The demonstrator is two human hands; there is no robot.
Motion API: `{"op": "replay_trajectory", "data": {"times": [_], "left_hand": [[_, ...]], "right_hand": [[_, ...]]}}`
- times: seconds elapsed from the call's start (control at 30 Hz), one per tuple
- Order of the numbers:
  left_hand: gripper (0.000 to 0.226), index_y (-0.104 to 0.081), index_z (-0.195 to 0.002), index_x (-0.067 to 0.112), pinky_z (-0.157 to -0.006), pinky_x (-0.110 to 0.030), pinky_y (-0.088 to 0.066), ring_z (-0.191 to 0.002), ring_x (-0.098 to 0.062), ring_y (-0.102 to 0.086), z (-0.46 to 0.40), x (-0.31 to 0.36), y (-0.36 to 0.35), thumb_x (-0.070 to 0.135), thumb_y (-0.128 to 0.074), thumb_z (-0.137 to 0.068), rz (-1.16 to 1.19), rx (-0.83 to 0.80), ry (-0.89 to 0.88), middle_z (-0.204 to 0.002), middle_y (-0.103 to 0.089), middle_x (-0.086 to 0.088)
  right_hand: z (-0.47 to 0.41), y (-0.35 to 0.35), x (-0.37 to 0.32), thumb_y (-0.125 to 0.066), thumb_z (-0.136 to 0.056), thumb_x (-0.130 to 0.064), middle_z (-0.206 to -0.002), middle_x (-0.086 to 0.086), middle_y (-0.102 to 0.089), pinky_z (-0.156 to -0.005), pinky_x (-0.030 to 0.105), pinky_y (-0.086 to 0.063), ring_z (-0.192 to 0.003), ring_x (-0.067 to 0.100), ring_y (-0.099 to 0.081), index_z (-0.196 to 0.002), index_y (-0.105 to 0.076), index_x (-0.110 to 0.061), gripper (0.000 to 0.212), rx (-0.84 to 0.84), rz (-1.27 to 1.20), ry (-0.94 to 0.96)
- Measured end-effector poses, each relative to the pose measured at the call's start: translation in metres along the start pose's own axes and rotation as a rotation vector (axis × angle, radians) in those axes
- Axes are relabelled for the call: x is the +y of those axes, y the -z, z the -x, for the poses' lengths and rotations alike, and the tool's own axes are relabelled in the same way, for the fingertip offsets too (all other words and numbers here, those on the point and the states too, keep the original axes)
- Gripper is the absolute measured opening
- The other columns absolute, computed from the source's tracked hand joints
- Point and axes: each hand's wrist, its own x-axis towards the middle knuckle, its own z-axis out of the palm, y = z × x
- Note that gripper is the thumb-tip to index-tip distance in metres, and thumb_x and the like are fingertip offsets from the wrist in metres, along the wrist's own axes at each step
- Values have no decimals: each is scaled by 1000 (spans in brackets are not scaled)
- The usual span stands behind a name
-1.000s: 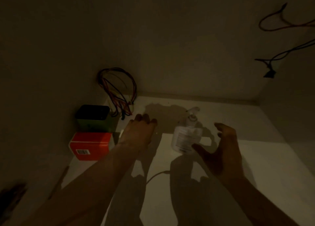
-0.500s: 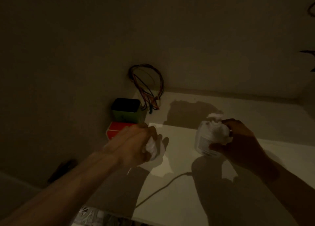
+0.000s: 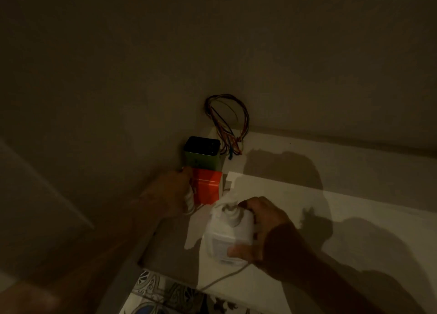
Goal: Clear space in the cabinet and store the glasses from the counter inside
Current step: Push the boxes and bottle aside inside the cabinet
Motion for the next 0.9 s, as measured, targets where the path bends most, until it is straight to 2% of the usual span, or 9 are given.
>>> {"op": "replay_trajectory", "data": {"times": [0.13, 0.27, 0.47, 0.53, 0.6, 0.7, 0.77, 0.83, 0.9], "left_hand": [[58, -48, -134, 9, -90, -32, -47, -114, -28, -61, -5, 1, -8, 30, -74, -86, -16, 7, 25, -129, -60, -11], [58, -46, -134, 11, -92, -36, -47, -116, -30, -59, -6, 2, -13, 26, -75, -85, -68, 3, -8, -130, -59, -12], [70, -36, -148, 16, -90, -34, -45, -116, -28, -59, -7, -9, -13, 30, -72, -88, -131, 48, -76, -132, -58, -8], [63, -38, -147, 17, -81, -30, -42, -111, -26, -60, -6, -15, 0, 39, -63, -94, -117, 76, -73, -128, -59, -8], [49, -51, -134, 20, -77, -25, -36, -109, -24, -59, -3, -18, 20, 43, -63, -92, -118, 114, -103, -122, -60, -3], [26, -59, -118, 23, -76, -22, -32, -107, -21, -57, 0, -14, 57, 24, -65, -92, -28, 206, -76, -116, -58, 2], [33, -60, -124, 17, -74, -22, -32, -107, -22, -56, -7, -9, 76, 7, -61, -92, 35, 267, -57, -122, -60, -5], [34, -60, -125, 16, -71, -20, -32, -108, -22, -57, -13, -4, 89, 4, -59, -93, 62, 294, -69, -122, -63, -6], [28, -61, -122, 13, -75, -24, -39, -109, -23, -58, -20, 1, 90, 6, -57, -95, 95, 314, -88, -120, -63, -6]], "right_hand": [[-9, -18, -9, -80, -47, -62, -110, -17, -53, -87, 42, -54, -101, 13, -58, -116, -54, -34, 78, -27, 21, -23], [-12, -29, -12, -90, -56, -46, -113, -12, -53, -88, 41, -54, -104, 15, -57, -119, -55, -28, 74, -18, -16, -48], [-16, -40, -18, -92, -59, -44, -111, -12, -52, -87, 41, -54, -101, 13, -56, -120, -55, -26, 73, -18, 16, -56], [-18, -43, -23, -92, -60, -42, -114, -11, -53, -90, 40, -53, -103, 13, -57, -123, -54, -28, 75, -27, 16, -65], [-21, -48, -28, -91, -63, -41, -117, -13, -53, -91, 37, -52, -105, 10, -56, -125, -52, -32, 74, -26, 12, -62], [-25, -58, -39, -87, -69, -43, -121, -11, -53, -83, 19, -45, -105, 7, -53, -127, -52, -29, 69, -27, 60, -17], [-28, -66, -43, -84, -71, -45, -120, -12, -52, -67, 4, -30, -104, 8, -52, -125, -52, -27, 65, -19, 85, -16], [-32, -75, -48, -83, -72, -47, -120, -12, -50, -62, 1, -25, -108, 11, -53, -124, -51, -28, 64, 1, 106, -24], [-36, -85, -52, -85, -70, -48, -124, -12, -49, -68, 2, -28, -112, 12, -51, -124, -51, -30, 66, 12, 116, -36]]}}
